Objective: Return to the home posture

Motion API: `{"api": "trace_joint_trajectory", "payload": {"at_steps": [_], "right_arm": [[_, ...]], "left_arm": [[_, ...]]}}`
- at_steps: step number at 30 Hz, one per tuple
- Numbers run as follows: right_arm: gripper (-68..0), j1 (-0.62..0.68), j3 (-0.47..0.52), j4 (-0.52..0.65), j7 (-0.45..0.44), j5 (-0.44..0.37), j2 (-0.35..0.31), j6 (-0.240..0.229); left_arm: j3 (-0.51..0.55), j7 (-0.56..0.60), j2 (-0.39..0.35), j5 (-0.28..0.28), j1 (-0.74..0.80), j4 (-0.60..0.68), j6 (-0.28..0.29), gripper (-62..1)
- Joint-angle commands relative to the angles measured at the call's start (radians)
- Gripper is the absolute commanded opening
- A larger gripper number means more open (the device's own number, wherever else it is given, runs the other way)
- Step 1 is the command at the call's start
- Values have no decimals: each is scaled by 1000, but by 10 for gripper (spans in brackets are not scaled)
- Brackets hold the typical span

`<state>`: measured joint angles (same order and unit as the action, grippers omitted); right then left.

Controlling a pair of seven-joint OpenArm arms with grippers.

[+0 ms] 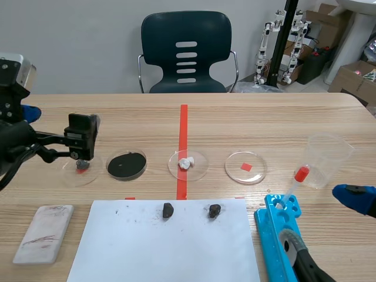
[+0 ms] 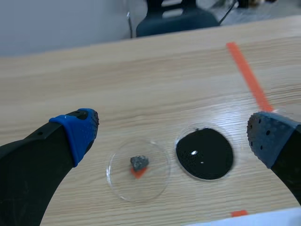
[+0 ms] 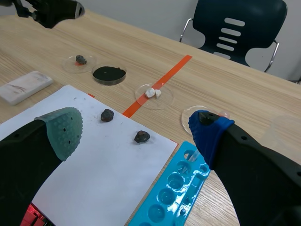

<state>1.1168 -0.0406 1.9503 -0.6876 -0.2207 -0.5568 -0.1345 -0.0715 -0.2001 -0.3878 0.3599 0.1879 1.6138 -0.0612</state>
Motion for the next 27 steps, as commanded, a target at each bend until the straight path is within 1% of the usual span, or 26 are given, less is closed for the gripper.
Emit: {"api": "trace_joint_trajectory", "payload": {"at_steps": [1,3,6,11,13,16,22,24,27], "right_arm": [[-201,-3,7,6,-16,-7,0,3],[-201,-3,7,6,-16,-7,0,3],[-201,-3,7,6,-16,-7,0,3],[-201,-3,7,6,-16,-7,0,3],[-201,-3,7,6,-16,-7,0,3],[-201,-3,7,6,-16,-7,0,3],[-201,-3,7,6,-16,-7,0,3],[-201,-3,7,6,-16,-7,0,3],[-201,-3,7,6,-16,-7,0,3]], "left_arm": [[3,44,-19,0,49,43,29,14],[3,98,-41,-1,131,117,58,14],[3,166,-61,-6,248,201,59,14],[6,226,-61,-42,400,280,77,14],[7,237,-61,-53,447,301,82,14],[20,237,-46,-89,498,326,95,14],[87,248,9,-126,586,353,191,14],[100,266,19,-131,608,354,208,14],[112,297,27,-161,639,359,215,14]]}}
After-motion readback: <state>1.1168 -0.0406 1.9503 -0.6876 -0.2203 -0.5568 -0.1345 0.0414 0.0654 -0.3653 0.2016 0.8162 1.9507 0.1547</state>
